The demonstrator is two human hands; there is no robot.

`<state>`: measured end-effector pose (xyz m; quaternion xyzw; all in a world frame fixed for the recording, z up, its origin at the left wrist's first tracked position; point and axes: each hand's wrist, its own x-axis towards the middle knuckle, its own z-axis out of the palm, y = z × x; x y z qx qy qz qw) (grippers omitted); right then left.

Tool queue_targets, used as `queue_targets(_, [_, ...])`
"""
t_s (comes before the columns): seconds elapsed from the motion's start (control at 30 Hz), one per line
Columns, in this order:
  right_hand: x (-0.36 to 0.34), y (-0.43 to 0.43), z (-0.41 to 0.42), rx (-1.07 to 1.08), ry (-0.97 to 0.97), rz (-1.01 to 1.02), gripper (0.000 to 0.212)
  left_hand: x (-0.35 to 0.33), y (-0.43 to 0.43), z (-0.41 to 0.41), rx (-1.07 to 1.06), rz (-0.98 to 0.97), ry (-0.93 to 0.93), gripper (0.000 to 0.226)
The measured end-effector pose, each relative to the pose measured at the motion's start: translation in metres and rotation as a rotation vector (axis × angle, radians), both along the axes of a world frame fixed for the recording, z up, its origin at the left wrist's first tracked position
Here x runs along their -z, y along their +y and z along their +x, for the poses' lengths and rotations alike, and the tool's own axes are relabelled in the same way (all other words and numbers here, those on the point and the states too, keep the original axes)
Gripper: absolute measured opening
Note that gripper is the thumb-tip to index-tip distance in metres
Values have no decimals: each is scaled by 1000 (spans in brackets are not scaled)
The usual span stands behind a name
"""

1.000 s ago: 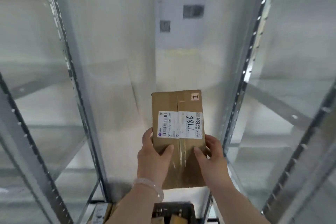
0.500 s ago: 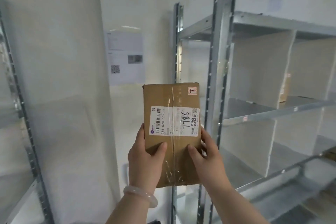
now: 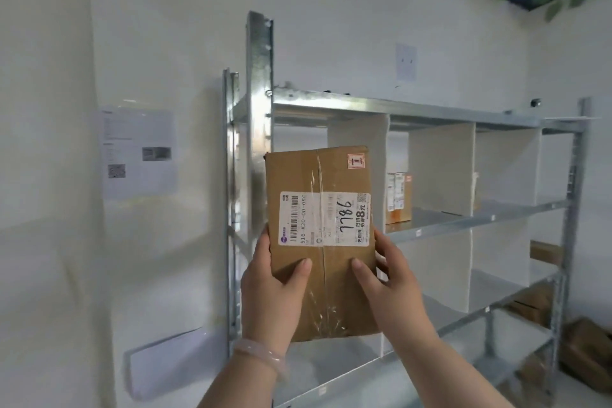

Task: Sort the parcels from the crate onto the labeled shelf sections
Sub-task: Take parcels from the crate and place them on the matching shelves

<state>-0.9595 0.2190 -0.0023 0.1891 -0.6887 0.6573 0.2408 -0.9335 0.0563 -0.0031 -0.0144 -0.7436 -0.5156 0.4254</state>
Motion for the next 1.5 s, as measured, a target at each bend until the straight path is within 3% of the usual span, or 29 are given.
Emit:
queue_targets(0.17, [-13,61,-22,-15,16,9,50,-10,60,-27,36,-11,21,63])
queue_targets(0.4, [-20,76,-66,-15,-19,-9,51,-21,74,-67,-12,-27,-26,67])
queue_targets(0.97, [-66,11,-229,-58,-5,98,51,-68,10,-200,-165,-124,-60,72])
queue_targets(1.5, [-35,-41,-343,-300,-85,156,55,-34,-6,-279,-444,-18,-243,84])
